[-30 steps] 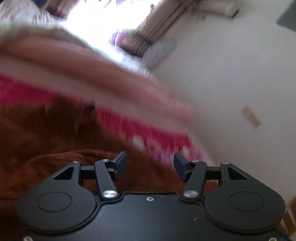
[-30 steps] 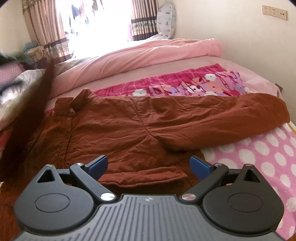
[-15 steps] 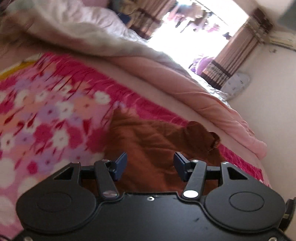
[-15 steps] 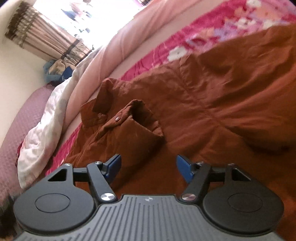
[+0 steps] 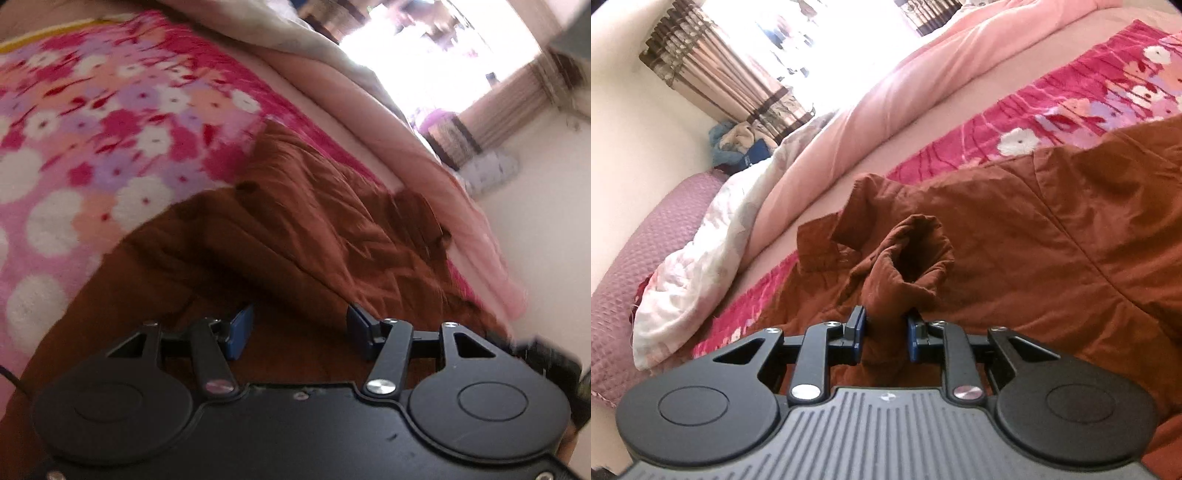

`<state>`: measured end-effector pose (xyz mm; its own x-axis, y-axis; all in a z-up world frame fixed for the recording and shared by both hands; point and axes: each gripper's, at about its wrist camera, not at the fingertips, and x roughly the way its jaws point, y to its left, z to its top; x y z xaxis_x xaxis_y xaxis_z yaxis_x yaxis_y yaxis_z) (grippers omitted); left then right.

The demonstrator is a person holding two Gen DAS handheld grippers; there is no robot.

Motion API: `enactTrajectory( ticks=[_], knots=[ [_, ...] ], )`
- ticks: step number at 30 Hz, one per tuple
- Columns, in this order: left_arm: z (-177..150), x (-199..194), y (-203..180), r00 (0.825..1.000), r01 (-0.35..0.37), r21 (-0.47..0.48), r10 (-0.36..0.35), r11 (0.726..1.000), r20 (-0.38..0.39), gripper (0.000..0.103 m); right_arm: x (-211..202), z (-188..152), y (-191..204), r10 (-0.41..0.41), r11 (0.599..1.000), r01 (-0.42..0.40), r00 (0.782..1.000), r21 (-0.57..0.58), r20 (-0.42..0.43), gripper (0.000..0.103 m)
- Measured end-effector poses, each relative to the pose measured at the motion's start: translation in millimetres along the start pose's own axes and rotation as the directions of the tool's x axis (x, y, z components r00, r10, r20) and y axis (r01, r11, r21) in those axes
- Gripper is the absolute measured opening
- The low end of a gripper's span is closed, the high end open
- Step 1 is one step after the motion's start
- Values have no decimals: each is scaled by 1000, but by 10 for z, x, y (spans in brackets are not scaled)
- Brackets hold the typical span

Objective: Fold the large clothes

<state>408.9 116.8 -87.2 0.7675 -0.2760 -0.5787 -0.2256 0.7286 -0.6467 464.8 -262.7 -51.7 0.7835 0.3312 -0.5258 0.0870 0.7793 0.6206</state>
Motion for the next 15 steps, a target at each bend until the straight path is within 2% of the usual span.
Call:
enactTrajectory(
  ticks=[4,8,9,10,11,12,15],
  knots=[
    [150,138,236,999,-22,-150,26,988,25,57,-5,-14,-7,-5,1000,5,1000,-8,-1,25],
    [219,178,357,998,26,-282,-9,959,63,55,-17,-61,-39,7,1000,-7,1000,6,6,25],
    [276,128,335,998,27,-292,-8,956,65,49,-14,-64,-40,6,1000,-6,1000,4,7,23],
    [310,91,312,998,22,-292,-2,956,67,48,-13,-67,-35,9,1000,-9,1000,5,7,20],
    [338,23,306,996,35,-291,-10,956,88,41,-28,-69,-24,16,1000,-16,1000,7,14,19],
    [370,-61,311,993,49,-286,-16,957,117,25,-65,-66,-2,29,1000,-29,999,11,30,17],
    [417,-251,473,986,103,-329,-52,939,159,19,-255,-70,93,89,996,-90,991,4,97,15]
  ],
)
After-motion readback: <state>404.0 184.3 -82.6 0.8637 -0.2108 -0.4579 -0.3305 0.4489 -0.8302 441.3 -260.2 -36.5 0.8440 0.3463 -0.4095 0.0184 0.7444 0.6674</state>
